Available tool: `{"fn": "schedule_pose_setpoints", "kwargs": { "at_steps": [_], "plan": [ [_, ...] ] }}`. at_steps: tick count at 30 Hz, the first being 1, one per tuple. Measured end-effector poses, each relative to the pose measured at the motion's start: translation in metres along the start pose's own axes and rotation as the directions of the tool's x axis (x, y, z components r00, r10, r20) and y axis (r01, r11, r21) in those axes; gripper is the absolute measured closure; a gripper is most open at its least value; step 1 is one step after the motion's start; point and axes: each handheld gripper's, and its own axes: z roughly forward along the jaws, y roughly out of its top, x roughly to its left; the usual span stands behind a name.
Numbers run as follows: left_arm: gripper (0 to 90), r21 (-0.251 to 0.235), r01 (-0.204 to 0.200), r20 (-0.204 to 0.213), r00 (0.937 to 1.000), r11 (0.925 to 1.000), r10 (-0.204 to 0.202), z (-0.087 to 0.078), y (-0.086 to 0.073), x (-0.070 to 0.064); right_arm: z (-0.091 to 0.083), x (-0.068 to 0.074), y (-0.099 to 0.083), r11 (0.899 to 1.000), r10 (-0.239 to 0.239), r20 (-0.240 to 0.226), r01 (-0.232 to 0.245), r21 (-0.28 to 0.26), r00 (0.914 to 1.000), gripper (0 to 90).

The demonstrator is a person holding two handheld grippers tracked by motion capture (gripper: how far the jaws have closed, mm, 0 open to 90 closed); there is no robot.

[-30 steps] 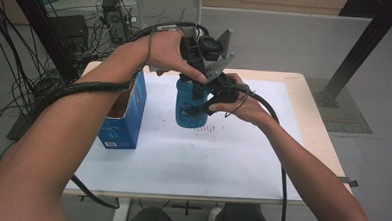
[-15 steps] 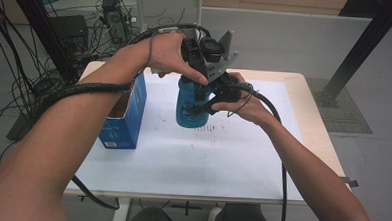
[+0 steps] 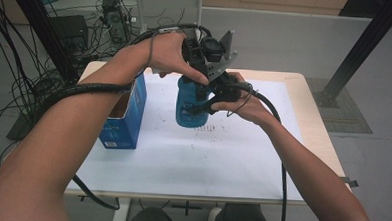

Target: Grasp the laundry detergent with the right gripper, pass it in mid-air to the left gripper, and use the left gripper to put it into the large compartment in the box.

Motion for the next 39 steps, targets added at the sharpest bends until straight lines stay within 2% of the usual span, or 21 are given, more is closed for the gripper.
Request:
{"fn": "schedule_pose_setpoints", "kwargs": {
  "at_steps": [3, 8, 39],
  "plan": [
    [5.3, -0.011, -0.002, -0.002, 1.0, 0.9999, 0.002, 0.0011, 0.0001, -0.0004, 0.0004, -0.0002, -0.0001, 1.0, 0.002, -0.004, -0.002, -0.001, 1.0, 43.5],
    [5.3, 0.01, -0.004, 0.0, 1.0, 0.9999, 0.004, 0.0023, 0.0002, -0.0002, 0.0004, 0.0, -0.0005, 1.0, 0.002, -0.004, -0.002, 0.002, 1.0, 43.5],
    [5.4, -0.001, -0.003, -0.002, 1.0, 1.0, 0.003, 0.0009, -0.0016, 0.0004, -0.0043, -0.0006, 0.0013, 1.0, -0.004, 0.004, 0.004, -0.005, 1.0, 43.5]
  ]
}}
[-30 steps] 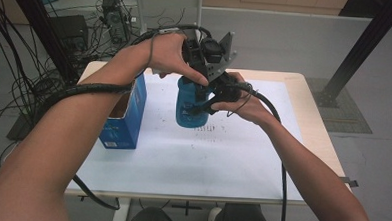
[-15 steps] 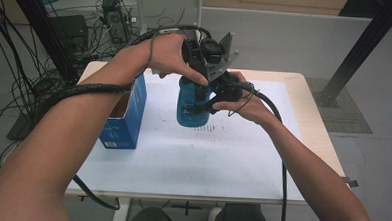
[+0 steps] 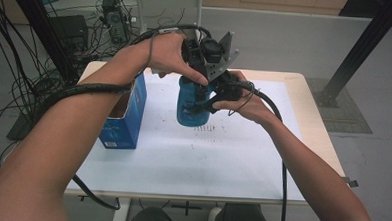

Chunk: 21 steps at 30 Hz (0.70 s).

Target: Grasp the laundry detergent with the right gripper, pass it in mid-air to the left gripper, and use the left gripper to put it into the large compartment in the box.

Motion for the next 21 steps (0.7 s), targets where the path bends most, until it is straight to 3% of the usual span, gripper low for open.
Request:
{"fn": "schedule_pose_setpoints", "kwargs": {
  "at_steps": [21],
  "plan": [
    [5.5, -0.001, -0.001, -0.002, 1.0, 1.0, 0.001, 0.0019, -0.0006, 0.0011, -0.0021, -0.0023, 0.0021, 1.0, 0.004, 0.002, -0.004, 0.001, 1.0, 43.5]
  ]
}}
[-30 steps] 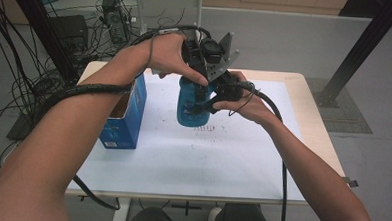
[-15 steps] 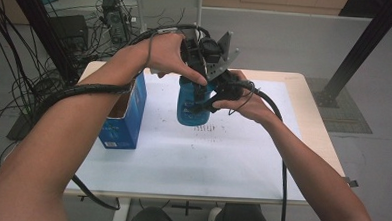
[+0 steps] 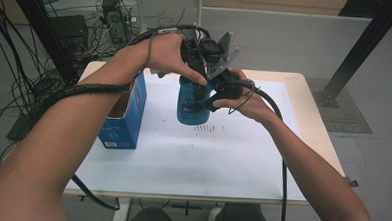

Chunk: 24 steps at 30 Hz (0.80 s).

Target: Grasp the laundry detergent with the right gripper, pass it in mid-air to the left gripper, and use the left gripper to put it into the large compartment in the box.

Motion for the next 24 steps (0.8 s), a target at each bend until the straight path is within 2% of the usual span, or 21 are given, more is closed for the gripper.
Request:
{"fn": "schedule_pose_setpoints", "kwargs": {
  "at_steps": [24],
  "plan": [
    [5.7, 0.002, -0.002, -0.001, 1.0, 1.0, 0.002, 0.0007, 0.001, -0.0004, -0.0002, 0.0003, -0.0003, 1.0, -0.002, 0.0, 0.002, 0.004, 1.0, 43.5]
  ]
}}
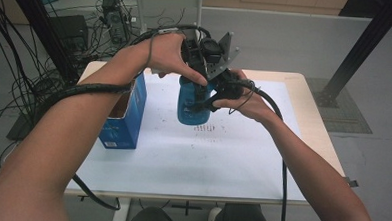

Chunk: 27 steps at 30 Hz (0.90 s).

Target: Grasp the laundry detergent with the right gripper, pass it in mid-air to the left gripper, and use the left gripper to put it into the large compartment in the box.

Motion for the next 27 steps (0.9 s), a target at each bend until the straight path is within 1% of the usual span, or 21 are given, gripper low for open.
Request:
{"fn": "schedule_pose_setpoints", "kwargs": {
  "at_steps": [10, 12, 14, 17, 24, 27],
  "plan": [
    [5.7, 0.003, -0.002, -0.001, 1.0, 1.0, 0.002, -0.0005, -0.0004, 0.0002, 0.0007, -0.0001, -0.0001, 1.0, 0.001, -0.002, -0.001, 0.001, 1.0, 43.5],
    [5.8, 0.004, -0.002, -0.003, 1.0, 1.0, 0.002, -0.0004, -0.0004, 0.0001, 0.001, -0.0004, -0.0001, 1.0, -0.007, 0.001, 0.007, 0.004, 1.0, 43.5],
    [5.8, 0.008, -0.003, -0.002, 1.0, 1.0, 0.003, -0.0001, -0.0005, 0.0, 0.001, 0.0003, 0.0, 1.0, 0.002, -0.004, -0.002, 0.001, 1.0, 43.5],
    [5.8, 0.004, -0.001, -0.001, 1.0, 1.0, 0.001, 0.0002, -0.0009, 0.0002, 0.0008, -0.0004, 0.0001, 1.0, -0.009, 0.004, 0.009, 0.004, 0.9999, 43.5],
    [6.0, 0.008, -0.002, -0.003, 1.0, 1.0, 0.002, 0.0007, -0.0009, -0.0005, 0.0006, 0.0005, 0.0001, 1.0, -0.003, -0.002, 0.003, 0.003, 1.0, 43.5],
    [6.3, 0.008, -0.003, -0.007, 1.0, 1.0, 0.003, 0.001, -0.0008, -0.0008, 0.0007, 0.0003, 0.0003, 1.0, -0.011, 0.001, 0.011, 0.006, 0.9999, 43.4]
  ]
}}
